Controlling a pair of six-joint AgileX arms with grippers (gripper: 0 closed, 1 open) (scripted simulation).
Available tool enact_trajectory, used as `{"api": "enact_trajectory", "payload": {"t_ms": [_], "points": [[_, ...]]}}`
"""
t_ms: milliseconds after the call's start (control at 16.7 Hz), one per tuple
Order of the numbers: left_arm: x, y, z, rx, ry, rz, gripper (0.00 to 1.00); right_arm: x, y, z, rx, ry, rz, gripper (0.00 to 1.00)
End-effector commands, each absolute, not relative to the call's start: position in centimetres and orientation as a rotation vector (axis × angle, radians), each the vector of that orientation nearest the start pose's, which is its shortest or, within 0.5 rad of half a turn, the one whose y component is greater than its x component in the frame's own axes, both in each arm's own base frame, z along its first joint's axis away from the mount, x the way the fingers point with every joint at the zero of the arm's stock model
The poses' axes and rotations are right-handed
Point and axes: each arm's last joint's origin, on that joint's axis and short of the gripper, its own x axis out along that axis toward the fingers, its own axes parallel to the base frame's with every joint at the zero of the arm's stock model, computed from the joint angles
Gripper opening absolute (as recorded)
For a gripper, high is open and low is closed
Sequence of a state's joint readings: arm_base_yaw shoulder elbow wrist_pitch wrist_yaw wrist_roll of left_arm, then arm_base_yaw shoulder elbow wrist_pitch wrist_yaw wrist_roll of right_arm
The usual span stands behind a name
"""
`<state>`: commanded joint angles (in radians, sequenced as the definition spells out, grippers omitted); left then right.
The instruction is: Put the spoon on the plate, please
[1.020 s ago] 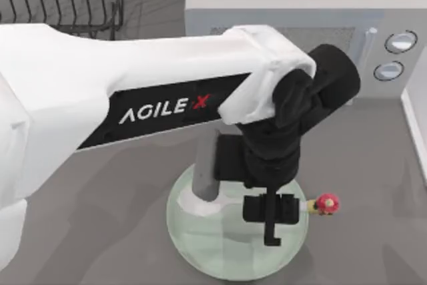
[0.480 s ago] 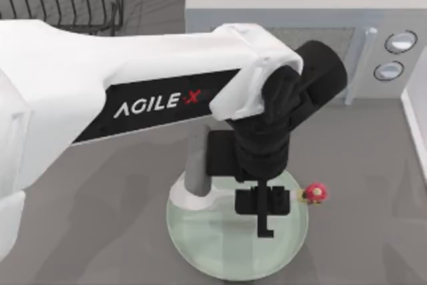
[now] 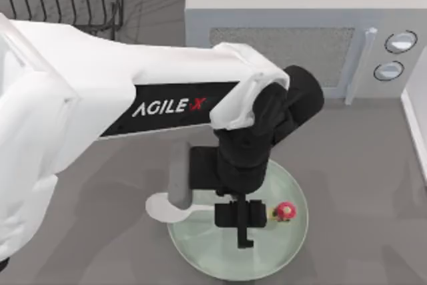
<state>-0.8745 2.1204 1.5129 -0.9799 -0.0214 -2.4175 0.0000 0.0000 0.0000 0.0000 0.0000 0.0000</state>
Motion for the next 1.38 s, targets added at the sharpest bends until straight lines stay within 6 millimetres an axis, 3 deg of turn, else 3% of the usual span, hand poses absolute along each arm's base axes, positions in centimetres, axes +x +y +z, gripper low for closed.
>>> {"api": "enact_trajectory", "payload": {"t_ms": [240, 1020, 1380], "points": [[25.83, -30.22, 13.52, -1.177, 1.193, 1.203, 0.00, 10.57, -0.12, 16.00, 0.000, 0.000, 0.000, 1.00], [25.83, -30.22, 13.52, -1.177, 1.193, 1.203, 0.98, 10.57, -0.12, 16.00, 0.000, 0.000, 0.000, 1.00], [25.83, -30.22, 13.52, -1.177, 1.193, 1.203, 1.00, 10.57, -0.12, 16.00, 0.000, 0.000, 0.000, 1.00]]}}
